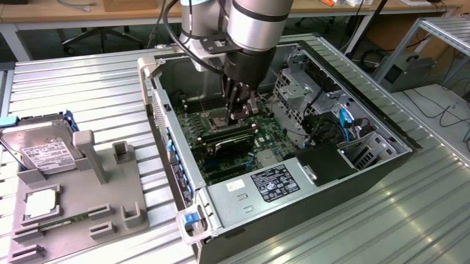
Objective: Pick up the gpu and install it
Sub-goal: 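Press down on the gpu until it lock into place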
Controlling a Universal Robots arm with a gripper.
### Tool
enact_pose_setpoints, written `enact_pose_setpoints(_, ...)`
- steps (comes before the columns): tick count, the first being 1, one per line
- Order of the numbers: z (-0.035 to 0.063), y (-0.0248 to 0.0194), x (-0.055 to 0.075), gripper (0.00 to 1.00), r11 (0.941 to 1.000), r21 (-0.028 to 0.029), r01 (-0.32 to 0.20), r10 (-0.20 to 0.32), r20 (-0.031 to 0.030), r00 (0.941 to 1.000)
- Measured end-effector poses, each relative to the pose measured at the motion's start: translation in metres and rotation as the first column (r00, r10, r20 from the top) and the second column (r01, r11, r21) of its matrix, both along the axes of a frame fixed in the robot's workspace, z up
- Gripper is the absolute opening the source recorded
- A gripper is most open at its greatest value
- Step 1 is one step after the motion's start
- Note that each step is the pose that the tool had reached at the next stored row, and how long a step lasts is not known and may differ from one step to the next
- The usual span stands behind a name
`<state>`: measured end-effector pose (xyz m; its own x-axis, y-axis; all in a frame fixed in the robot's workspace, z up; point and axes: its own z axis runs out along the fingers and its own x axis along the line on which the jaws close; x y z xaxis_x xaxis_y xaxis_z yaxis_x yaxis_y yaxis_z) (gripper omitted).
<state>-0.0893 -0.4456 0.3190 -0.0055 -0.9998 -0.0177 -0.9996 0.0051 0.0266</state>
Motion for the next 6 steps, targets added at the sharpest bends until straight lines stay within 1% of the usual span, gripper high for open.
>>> enact_pose_setpoints(6, 0.0, 0.0, 0.0004, 0.11, 1.0, 0.0, 0.0, 0.0, 0.0, 1.0)
